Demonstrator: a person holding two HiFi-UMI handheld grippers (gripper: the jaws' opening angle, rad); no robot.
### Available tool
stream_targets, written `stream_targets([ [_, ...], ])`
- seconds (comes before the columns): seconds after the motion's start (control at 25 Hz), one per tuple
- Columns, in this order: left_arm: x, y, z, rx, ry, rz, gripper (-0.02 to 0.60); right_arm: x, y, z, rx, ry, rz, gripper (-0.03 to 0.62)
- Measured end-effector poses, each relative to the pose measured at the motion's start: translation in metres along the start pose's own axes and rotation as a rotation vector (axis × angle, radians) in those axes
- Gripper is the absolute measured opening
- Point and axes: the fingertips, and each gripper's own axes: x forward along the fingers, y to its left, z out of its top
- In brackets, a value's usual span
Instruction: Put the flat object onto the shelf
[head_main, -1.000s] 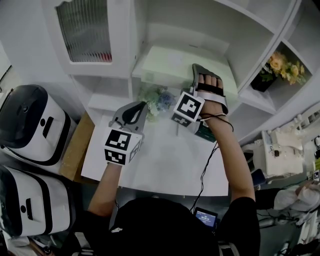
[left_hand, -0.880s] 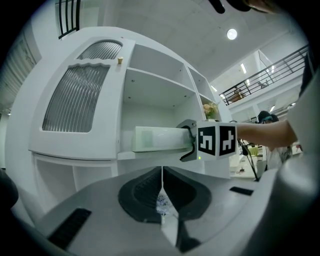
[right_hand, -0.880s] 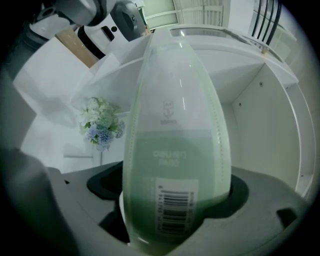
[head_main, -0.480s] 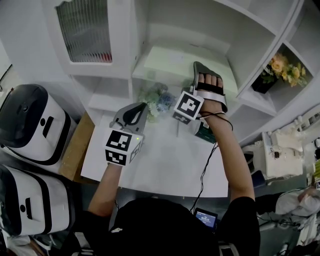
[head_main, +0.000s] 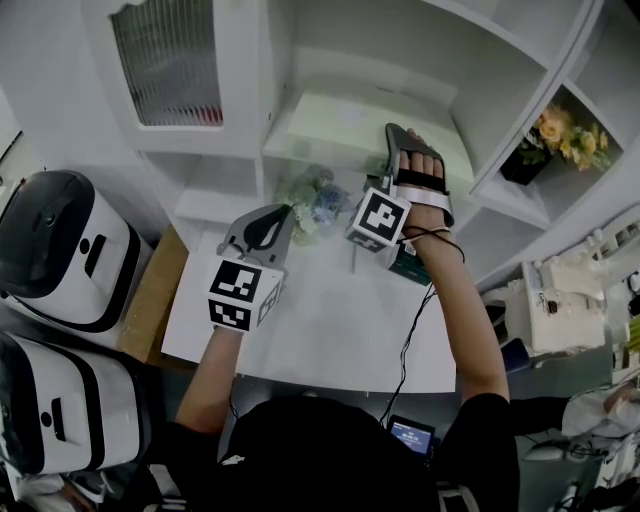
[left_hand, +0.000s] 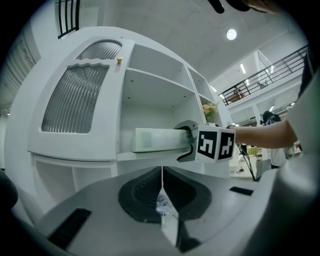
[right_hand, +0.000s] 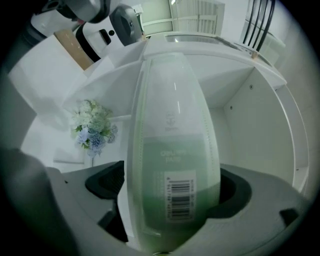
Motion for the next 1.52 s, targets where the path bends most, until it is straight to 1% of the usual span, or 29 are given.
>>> stream_targets([
  [0.16,-0.003,0.001,0.003,0.003,-0.005,-0.001,0.009,-0.015,-0.002,0.003,0.060,-0.022,0.006,0.457],
  [0.32,-0.008,0.000,0.005,0.002,-0.008,-0.006,0.009,-0.032,-0.007,0.002,0.167,-0.044,-0.009,0.457],
  [0.48,-0.015,-0.004,0.012,0.009,-0.020,-0.016,0.009,-0.049,-0.011,0.001,0.234,-0.041,-0.003,0.454],
  [0.52,-0.017,-0.005,0.014,0.012,-0.023,-0.018,0.009,-0.055,-0.014,0.001,0.251,-0.043,-0.007,0.443],
  [0.56,-0.019,-0.006,0.015,0.014,-0.025,-0.021,0.009,-0.061,-0.016,0.001,0.272,-0.048,-0.012,0.409],
  [0.64,-0.024,-0.008,0.016,0.017,-0.026,-0.027,0.009,-0.076,-0.023,0.002,0.316,-0.060,-0.032,0.302],
  [0.68,-0.027,-0.009,0.016,0.018,-0.026,-0.029,0.009,-0.083,-0.026,0.002,0.333,-0.062,-0.047,0.269],
  [0.72,-0.029,-0.010,0.017,0.019,-0.026,-0.032,0.009,-0.091,-0.030,0.001,0.351,-0.059,-0.064,0.198],
  [0.8,-0.033,-0.012,0.017,0.020,-0.027,-0.037,0.009,-0.105,-0.036,-0.001,0.406,-0.052,-0.092,0.082],
  [0.84,-0.035,-0.013,0.017,0.020,-0.027,-0.039,0.009,-0.111,-0.037,-0.002,0.437,-0.050,-0.099,0.035],
  [0.88,-0.037,-0.013,0.016,0.020,-0.027,-0.042,0.009,-0.117,-0.038,-0.002,0.469,-0.051,-0.100,0.005],
  [1.12,-0.050,-0.021,0.018,0.018,-0.029,-0.061,0.009,-0.154,-0.038,0.001,0.708,-0.113,-0.074,0.000],
  [1.36,-0.068,-0.031,0.010,0.017,-0.005,-0.100,0.009,-0.195,-0.025,0.011,0.833,-0.159,-0.076,0.000],
  [1.52,-0.085,-0.039,0.009,0.016,-0.007,-0.125,0.009,-0.221,-0.016,0.017,0.944,-0.189,-0.066,-0.002],
])
